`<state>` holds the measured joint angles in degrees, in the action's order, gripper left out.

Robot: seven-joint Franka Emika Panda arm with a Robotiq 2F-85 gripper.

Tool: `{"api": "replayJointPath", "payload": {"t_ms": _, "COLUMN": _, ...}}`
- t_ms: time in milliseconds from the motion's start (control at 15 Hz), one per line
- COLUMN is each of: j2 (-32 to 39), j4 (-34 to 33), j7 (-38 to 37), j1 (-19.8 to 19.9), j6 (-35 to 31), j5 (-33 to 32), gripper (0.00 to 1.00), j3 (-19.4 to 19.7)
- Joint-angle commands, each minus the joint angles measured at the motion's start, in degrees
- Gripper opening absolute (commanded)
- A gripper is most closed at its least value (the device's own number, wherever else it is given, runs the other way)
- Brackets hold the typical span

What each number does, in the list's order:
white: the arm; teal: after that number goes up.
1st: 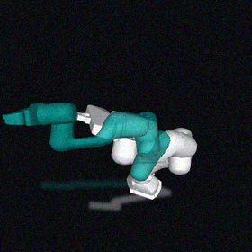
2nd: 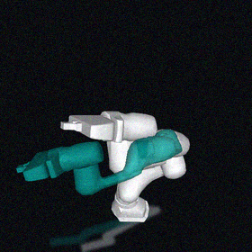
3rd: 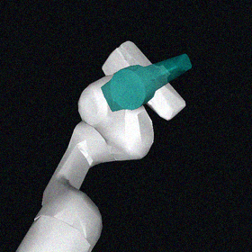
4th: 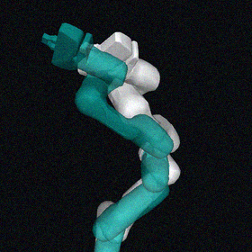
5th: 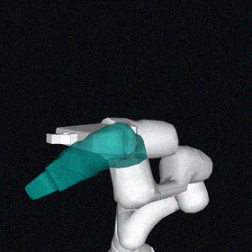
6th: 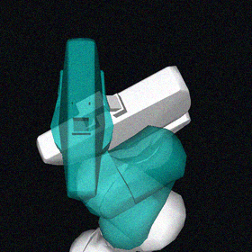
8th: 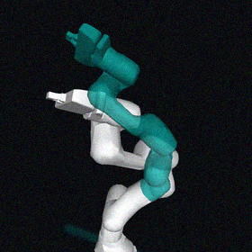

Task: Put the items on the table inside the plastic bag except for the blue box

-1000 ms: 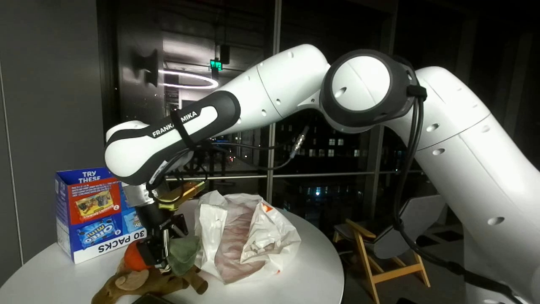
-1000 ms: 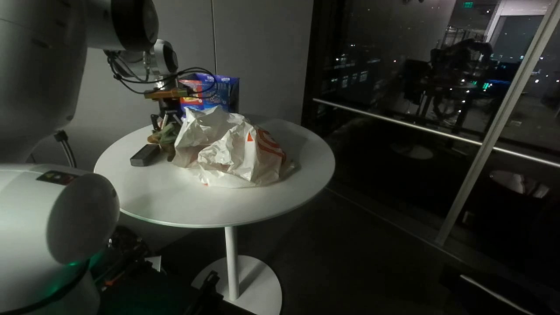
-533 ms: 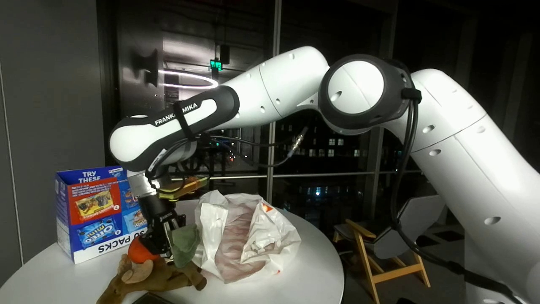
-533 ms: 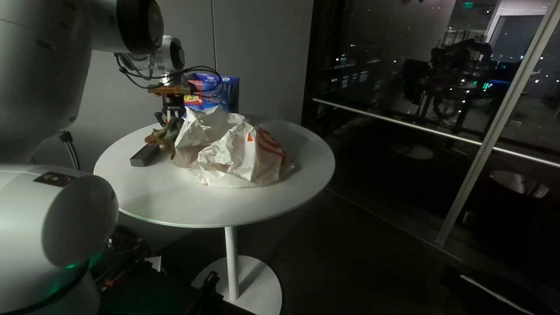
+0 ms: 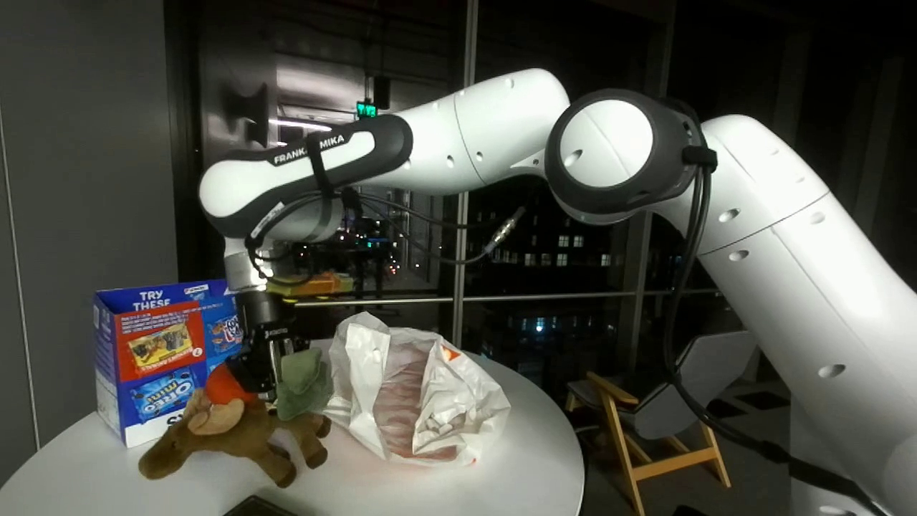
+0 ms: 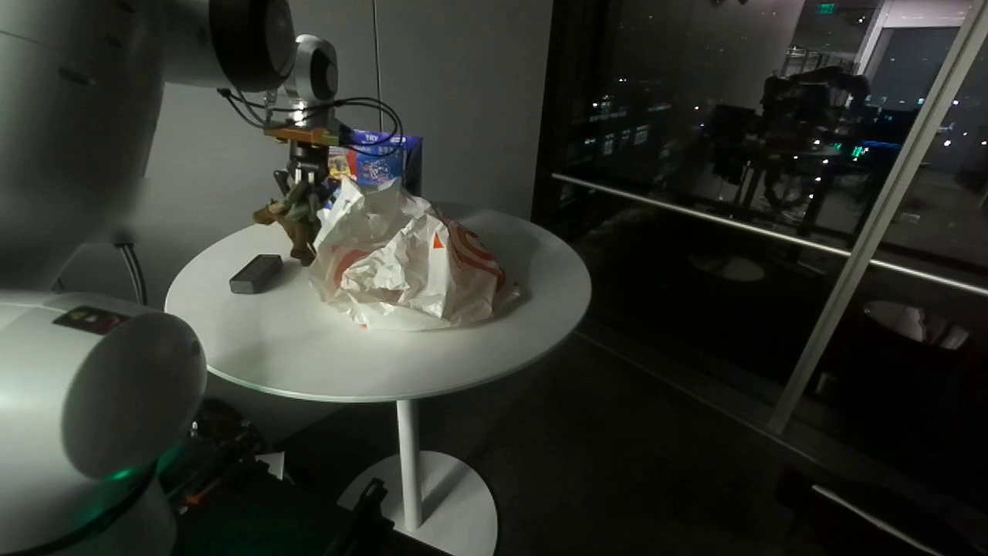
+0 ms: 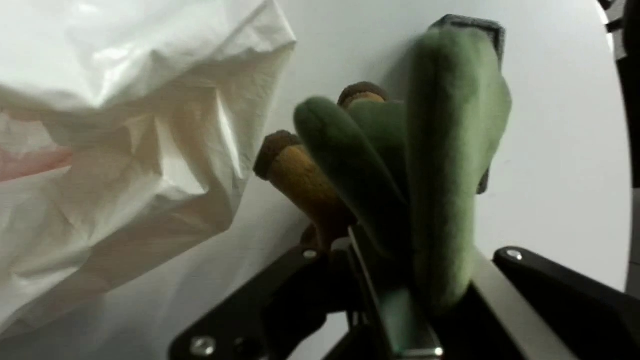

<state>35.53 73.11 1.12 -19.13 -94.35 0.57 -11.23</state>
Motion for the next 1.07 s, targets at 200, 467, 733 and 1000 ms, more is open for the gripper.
{"api": "replayJointPath", "payload": {"t_ms": 200, "j2": -11.7, "j4": 0.7, "j7": -0.5, "j1": 5.9, "j6": 1.3, "j5": 11.7, "gripper": 0.12, "j3": -1.2}}
{"api": "replayJointPath", "payload": {"t_ms": 467, "j2": -19.4, "j4": 4.1, "j7": -5.5, "j1": 7.5, "j6": 0.8, "j5": 9.9, "gripper": 0.12, "j3": 1.4}}
{"api": "replayJointPath", "payload": {"t_ms": 733, "j2": -24.9, "j4": 8.3, "j7": -11.2, "j1": 8.4, "j6": 10.5, "j5": 6.5, "gripper": 0.13, "j3": 3.9}}
{"api": "replayJointPath", "payload": {"t_ms": 1000, "j2": -29.7, "j4": 13.3, "j7": -17.6, "j1": 8.8, "j6": 19.1, "j5": 0.7, "gripper": 0.13, "j3": 5.3}}
